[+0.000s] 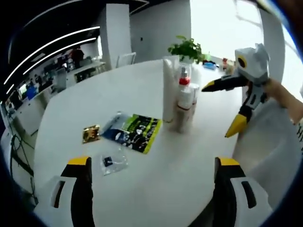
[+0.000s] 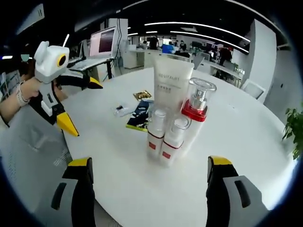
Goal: Arrange the skincare products in the storage area until every visible bottle or jar stands upright without overlapping.
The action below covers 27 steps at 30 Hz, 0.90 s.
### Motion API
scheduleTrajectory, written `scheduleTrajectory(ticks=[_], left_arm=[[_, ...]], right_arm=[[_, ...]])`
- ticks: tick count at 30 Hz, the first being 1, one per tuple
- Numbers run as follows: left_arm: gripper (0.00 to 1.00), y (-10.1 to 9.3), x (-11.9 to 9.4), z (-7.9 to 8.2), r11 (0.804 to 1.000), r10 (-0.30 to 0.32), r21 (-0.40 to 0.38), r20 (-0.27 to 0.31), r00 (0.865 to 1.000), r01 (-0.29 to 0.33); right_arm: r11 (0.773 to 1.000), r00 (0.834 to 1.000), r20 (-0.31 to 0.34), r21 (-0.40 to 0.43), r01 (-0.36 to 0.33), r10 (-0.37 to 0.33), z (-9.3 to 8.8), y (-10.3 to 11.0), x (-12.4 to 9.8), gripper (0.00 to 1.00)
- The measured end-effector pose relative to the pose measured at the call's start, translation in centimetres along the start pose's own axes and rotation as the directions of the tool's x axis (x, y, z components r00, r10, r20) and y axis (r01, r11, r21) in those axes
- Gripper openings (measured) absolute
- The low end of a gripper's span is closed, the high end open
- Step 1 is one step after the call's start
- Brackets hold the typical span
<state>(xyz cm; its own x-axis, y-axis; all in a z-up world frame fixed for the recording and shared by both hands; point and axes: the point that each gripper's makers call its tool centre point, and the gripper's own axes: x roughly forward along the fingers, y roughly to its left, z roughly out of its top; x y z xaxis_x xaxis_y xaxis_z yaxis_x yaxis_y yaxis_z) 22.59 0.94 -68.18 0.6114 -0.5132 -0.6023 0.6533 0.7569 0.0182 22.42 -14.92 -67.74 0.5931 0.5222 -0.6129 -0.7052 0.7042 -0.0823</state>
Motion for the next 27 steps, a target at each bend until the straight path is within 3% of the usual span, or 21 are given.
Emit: scheduleTrajectory(ticks=[10,13,18,23,27], left_arm=[[0.99,-0.3,0.4,-0.8,1.0,-0.001,0.015,-0.017,1.0,0.001],[0.99,0.5,0.7,-1.1,0.995,0.046,0.09,-0.037,0.998,-0.042],[0.99,0.5,0.8,-1.4,0.999,0.024,0.038,-0.032,0.999,-0.022],[0.99,0.7,1.0,-1.8,0.999,0.026,0.038,-0.05,0.998,-0.024],[0.99,-0.3,1.0,-1.1,1.0,-0.026,0.012,-0.027,0.999,0.026]], right_arm=[[1.0,1.0,0.002,0.002,-0.003,0.003,0.0,0.4,-1.1,1.0],[1.0,1.0,-0.007,0.0,-0.005,0.005,-0.2,0.4,-1.1,1.0],[1.0,1.0,-0.013,-0.009,-0.019,0.019,-0.3,0.7,-1.3,1.0],[0.999,0.999,-0.008,-0.014,-0.039,0.039,-0.2,0.9,-1.5,1.0],[0.997,0.997,0.001,-0.008,-0.076,0.076,0.4,1.2,-1.9,1.0]])
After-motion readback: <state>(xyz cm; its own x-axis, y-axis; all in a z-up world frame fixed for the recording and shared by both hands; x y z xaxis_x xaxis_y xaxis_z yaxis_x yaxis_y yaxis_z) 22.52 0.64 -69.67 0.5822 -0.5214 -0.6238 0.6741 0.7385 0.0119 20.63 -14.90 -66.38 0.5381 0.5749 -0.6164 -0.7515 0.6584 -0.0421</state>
